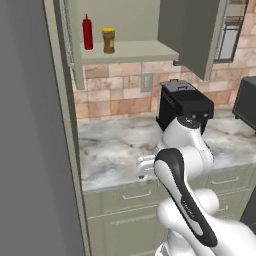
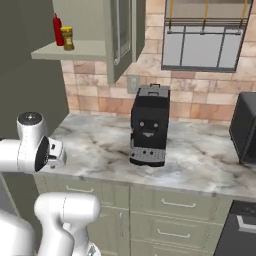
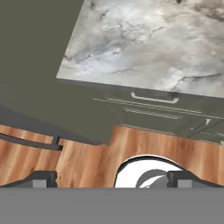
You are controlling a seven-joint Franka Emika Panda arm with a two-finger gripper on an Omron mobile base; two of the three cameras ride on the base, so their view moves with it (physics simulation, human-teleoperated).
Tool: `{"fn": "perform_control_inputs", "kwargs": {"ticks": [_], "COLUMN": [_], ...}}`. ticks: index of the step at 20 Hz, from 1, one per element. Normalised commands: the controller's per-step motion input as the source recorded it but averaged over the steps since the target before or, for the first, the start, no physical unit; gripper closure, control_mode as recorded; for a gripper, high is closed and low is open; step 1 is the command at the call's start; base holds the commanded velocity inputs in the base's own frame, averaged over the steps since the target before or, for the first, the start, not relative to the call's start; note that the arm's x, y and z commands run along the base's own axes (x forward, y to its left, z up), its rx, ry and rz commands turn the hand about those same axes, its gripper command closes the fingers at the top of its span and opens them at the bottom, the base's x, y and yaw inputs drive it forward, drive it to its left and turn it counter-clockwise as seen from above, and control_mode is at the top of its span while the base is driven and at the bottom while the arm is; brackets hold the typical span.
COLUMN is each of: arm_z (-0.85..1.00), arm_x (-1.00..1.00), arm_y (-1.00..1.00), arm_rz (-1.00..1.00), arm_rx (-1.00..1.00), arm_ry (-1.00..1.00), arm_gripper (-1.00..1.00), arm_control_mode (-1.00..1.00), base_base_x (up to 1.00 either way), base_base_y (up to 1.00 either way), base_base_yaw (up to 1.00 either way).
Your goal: Collect the turmeric, ketchup, and shaker from the cabinet and place them next to the stove.
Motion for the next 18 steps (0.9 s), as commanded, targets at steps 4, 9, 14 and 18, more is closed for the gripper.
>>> {"fn": "perform_control_inputs", "kwargs": {"ticks": [4, 9, 14, 18], "arm_z": [0.0, 0.0, 0.0, 0.0], "arm_x": [0.0, 0.0, 0.0, 0.0], "arm_y": [0.0, 0.0, 0.0, 0.0], "arm_rz": [0.0, 0.0, 0.0, 0.0], "arm_rx": [0.0, 0.0, 0.0, 0.0], "arm_ry": [0.0, 0.0, 0.0, 0.0], "arm_gripper": [-1.0, -1.0, -1.0, -1.0], "arm_control_mode": [1.0, 1.0, 1.0, 1.0], "base_base_x": [0.63, 0.69, 0.81, 0.91], "base_base_y": [0.39, 0.41, 0.37, 0.23], "base_base_yaw": [0.0, 0.0, 0.0, 0.0]}}
